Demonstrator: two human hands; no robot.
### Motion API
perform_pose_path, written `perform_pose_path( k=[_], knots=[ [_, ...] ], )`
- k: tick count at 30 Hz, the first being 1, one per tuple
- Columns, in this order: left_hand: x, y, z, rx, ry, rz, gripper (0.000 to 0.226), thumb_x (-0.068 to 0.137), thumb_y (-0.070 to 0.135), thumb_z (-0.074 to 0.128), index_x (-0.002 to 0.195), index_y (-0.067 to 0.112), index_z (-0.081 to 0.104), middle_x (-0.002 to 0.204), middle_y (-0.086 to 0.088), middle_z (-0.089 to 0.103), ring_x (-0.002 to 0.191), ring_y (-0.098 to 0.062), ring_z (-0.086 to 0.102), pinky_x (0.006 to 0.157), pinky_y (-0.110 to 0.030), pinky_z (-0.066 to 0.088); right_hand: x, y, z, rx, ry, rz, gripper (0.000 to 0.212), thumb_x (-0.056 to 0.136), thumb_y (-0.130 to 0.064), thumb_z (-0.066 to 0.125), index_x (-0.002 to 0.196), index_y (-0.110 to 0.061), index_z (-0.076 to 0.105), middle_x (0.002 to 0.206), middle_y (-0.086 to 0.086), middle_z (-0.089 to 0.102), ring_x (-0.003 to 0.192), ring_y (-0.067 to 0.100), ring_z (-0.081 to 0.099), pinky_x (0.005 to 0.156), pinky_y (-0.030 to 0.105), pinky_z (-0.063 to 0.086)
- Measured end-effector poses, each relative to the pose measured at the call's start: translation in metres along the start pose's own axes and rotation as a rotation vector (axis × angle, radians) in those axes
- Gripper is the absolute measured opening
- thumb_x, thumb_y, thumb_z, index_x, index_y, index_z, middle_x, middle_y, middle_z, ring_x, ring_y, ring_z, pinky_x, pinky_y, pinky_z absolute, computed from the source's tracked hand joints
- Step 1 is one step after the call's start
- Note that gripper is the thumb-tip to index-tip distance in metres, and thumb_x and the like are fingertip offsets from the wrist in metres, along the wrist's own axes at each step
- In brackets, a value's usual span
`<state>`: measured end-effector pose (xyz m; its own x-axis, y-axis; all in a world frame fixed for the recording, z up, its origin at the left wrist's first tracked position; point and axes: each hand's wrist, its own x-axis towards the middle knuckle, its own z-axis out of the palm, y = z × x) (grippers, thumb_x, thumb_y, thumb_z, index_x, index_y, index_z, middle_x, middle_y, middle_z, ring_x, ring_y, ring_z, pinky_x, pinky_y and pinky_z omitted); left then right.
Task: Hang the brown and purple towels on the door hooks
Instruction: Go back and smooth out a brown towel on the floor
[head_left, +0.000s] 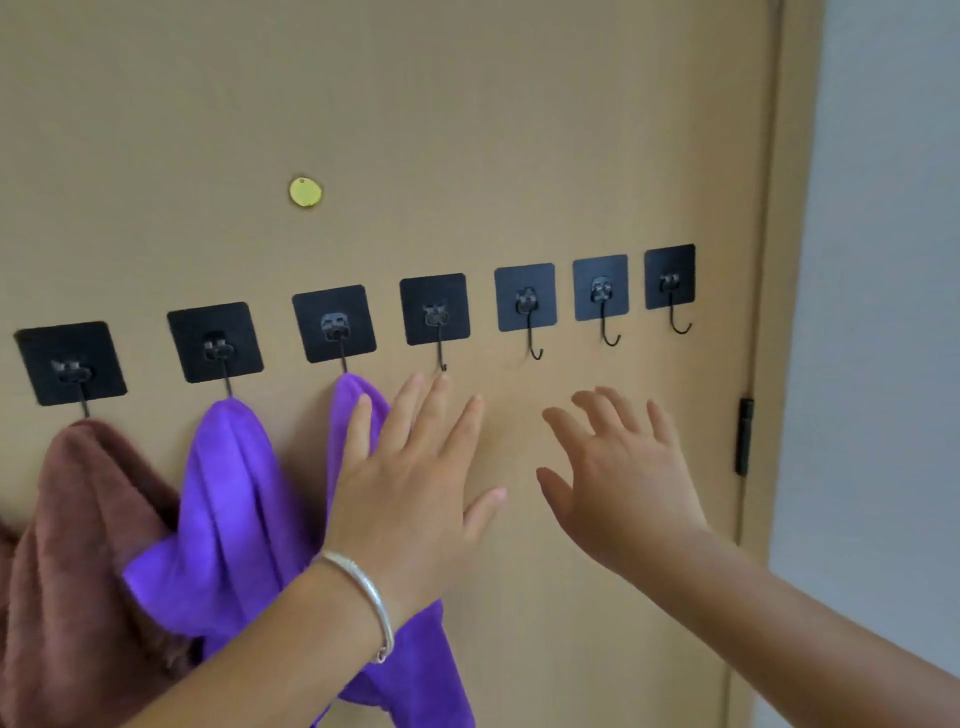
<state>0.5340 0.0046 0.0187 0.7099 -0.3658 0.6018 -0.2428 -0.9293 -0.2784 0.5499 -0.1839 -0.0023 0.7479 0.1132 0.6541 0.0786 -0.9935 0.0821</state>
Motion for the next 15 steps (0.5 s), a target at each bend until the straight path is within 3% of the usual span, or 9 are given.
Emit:
perform_pose_path(
  k=[3,9,12,15],
  knots=[
    [0.016,0.023,0.008,-0.100,0.017,0.044,0.075,0.087,0.067,0.016,0.152,0.031,0.006,0.161,-0.001,0.003,0.147,-0.022,-0.007,0.117,-0.052,0.004,-0.025,0.021,-0.021,-0.066,0.018,0.119,0.058,0.092,-0.058,0.036,0.142,-0.032,0.027,0.153,0.000,0.027,0.145,0.023,0.012,0.117,0.054,0.012],
    [0.019,0.080,0.010,-0.390,0.036,0.280,0.077,0.082,0.069,0.000,0.150,0.035,-0.005,0.161,0.002,0.001,0.147,-0.021,-0.008,0.118,-0.051,0.005,-0.099,0.043,-0.059,-0.194,-0.034,0.422,0.062,0.090,-0.062,0.035,0.144,-0.035,0.022,0.155,-0.001,0.024,0.147,0.022,0.007,0.117,0.053,0.003],
    [0.008,0.109,0.009,-0.493,0.021,0.410,0.075,0.083,0.068,0.002,0.149,0.035,-0.010,0.161,0.002,-0.003,0.147,-0.021,-0.011,0.118,-0.052,0.004,-0.141,0.044,-0.078,-0.257,-0.065,0.579,0.062,0.090,-0.063,0.033,0.145,-0.038,0.018,0.157,-0.003,0.019,0.148,0.020,0.003,0.118,0.052,0.001],
    [-0.007,0.139,0.001,-0.609,0.024,0.535,0.073,0.088,0.066,0.017,0.149,0.035,-0.008,0.161,0.001,-0.003,0.147,-0.021,-0.009,0.117,-0.052,0.004,-0.185,0.037,-0.105,-0.336,-0.070,0.745,0.062,0.090,-0.061,0.038,0.145,-0.036,0.023,0.156,-0.002,0.023,0.147,0.021,0.007,0.118,0.053,0.004]
  ],
)
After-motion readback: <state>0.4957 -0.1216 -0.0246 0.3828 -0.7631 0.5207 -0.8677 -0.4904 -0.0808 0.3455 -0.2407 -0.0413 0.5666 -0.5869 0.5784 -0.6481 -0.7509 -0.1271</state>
